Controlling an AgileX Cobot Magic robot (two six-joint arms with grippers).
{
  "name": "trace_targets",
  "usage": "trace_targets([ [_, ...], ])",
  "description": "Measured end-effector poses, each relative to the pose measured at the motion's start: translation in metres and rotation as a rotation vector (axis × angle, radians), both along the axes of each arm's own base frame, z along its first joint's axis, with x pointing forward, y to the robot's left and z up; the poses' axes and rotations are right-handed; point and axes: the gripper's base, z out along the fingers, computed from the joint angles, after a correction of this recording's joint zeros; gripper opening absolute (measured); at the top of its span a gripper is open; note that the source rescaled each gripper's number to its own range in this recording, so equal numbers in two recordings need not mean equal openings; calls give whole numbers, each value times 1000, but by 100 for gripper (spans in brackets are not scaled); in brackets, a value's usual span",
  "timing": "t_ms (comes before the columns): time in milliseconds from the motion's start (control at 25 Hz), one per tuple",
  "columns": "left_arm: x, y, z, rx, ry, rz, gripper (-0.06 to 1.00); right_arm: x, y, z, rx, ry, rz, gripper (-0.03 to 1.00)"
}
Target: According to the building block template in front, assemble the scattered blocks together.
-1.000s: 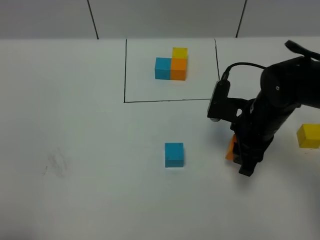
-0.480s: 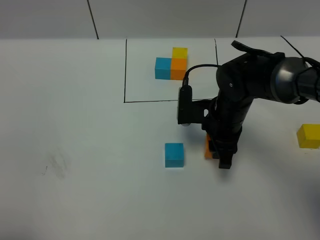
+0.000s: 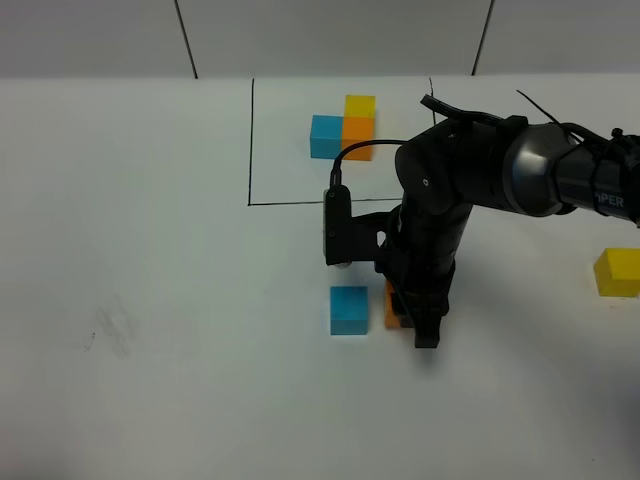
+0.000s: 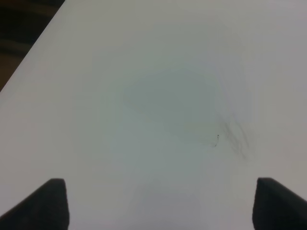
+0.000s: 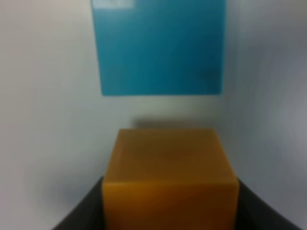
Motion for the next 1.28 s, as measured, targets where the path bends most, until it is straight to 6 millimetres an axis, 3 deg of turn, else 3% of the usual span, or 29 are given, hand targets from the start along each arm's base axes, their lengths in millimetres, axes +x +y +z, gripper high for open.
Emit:
trace_targets([
  [760,0,0,0,1,0,-1,75,-4,13,0,40,-33,20,2],
  [1280,0,0,0,1,0,-1,75,-2,15,-21,28,-3,11,2],
])
